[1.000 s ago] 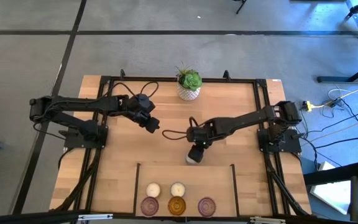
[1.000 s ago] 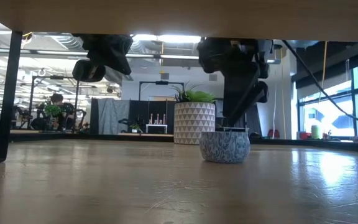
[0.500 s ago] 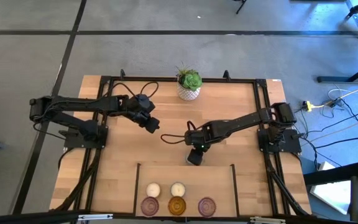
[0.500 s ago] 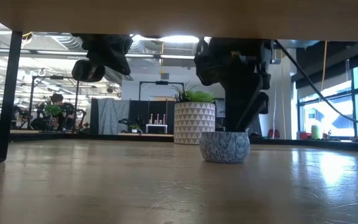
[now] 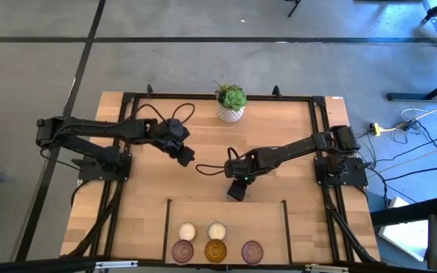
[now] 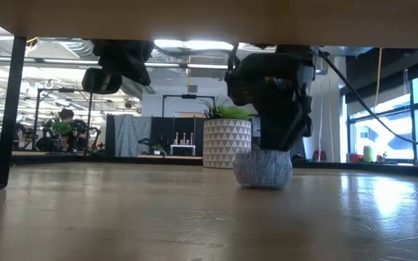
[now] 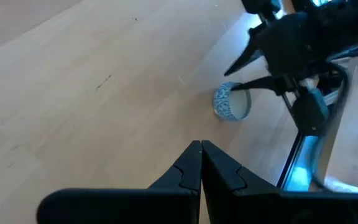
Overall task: Pick & Place candle stick holders
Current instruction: Put the light blue scented candle on the shelf
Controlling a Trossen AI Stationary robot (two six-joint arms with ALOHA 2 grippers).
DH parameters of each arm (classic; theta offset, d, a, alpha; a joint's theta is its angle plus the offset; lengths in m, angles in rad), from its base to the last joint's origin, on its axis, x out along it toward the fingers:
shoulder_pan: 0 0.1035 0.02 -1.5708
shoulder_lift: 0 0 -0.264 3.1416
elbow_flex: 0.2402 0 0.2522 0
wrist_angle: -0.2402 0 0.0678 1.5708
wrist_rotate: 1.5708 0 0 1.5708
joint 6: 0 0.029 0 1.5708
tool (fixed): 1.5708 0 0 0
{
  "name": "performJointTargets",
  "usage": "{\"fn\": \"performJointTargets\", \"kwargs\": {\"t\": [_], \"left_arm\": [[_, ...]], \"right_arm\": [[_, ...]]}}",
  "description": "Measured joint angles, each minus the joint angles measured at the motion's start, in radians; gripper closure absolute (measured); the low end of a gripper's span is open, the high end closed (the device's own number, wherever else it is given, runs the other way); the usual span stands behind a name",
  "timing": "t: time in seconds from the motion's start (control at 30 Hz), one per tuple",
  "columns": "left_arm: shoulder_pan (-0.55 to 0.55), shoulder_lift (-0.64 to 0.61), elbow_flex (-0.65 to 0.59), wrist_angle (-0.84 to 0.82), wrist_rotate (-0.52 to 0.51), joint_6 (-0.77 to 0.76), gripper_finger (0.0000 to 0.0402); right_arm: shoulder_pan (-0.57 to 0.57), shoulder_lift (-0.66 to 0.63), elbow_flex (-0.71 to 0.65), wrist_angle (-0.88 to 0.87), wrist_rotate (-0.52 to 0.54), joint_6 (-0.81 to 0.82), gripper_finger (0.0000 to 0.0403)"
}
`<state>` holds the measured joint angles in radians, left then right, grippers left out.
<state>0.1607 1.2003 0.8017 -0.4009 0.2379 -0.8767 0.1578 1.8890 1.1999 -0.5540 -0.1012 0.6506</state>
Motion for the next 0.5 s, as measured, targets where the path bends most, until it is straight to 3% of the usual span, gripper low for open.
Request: {"fn": "performJointTargets", "kwargs": {"t": [0.3,0.5], "left_arm": [[-0.014,0.000,0.000,0.000,-0.011,-0.004,0.0400],[-0.016,0.000,0.000,0.000,-0.012,-0.003,0.0400]], "right_arm": [[-0.001,0.047,0.007,0.008,-0.061,0.024,0.0307],[-0.026,0.026,0.026,-0.064,-0.020,0.034,0.0364]]}}
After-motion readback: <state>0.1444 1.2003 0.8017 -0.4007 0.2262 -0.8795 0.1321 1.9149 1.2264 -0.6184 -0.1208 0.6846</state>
